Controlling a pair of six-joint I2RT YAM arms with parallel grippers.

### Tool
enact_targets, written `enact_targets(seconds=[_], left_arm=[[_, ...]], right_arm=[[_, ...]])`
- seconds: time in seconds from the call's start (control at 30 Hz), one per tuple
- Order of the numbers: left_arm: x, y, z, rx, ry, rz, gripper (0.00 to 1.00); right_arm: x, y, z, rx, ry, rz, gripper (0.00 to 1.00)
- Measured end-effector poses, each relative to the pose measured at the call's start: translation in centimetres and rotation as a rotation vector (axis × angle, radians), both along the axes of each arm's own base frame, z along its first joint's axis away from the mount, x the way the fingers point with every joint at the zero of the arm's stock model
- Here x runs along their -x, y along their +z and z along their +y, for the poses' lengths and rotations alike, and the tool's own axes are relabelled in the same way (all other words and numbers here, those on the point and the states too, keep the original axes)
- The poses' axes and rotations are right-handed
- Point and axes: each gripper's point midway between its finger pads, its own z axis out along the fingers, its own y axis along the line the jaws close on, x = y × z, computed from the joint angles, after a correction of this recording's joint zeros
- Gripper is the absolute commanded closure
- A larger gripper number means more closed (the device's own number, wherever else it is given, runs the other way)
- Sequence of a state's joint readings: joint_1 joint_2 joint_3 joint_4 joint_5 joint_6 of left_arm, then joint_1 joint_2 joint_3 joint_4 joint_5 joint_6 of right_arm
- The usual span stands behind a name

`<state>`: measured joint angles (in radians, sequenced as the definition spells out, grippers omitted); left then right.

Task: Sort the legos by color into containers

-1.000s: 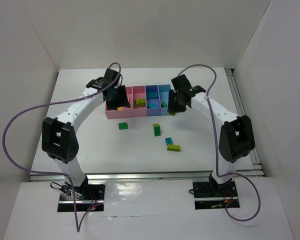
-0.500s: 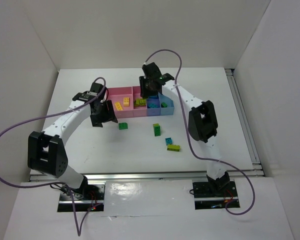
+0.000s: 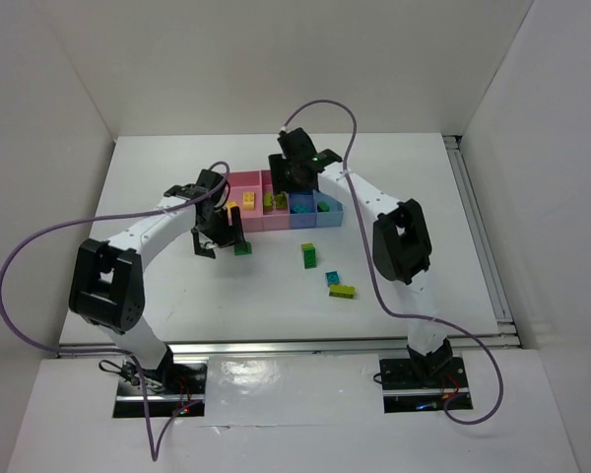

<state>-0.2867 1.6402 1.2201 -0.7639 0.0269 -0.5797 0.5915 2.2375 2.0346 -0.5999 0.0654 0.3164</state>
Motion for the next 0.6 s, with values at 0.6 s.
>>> enact_targets(seconds=[0.6], left_arm=[[-5.7, -4.5, -3.4, -0.041, -0.055, -0.093, 0.15]], right_arm=[[7.2, 4.9, -8.5, 0.039, -0.172, -0.073, 0.35]])
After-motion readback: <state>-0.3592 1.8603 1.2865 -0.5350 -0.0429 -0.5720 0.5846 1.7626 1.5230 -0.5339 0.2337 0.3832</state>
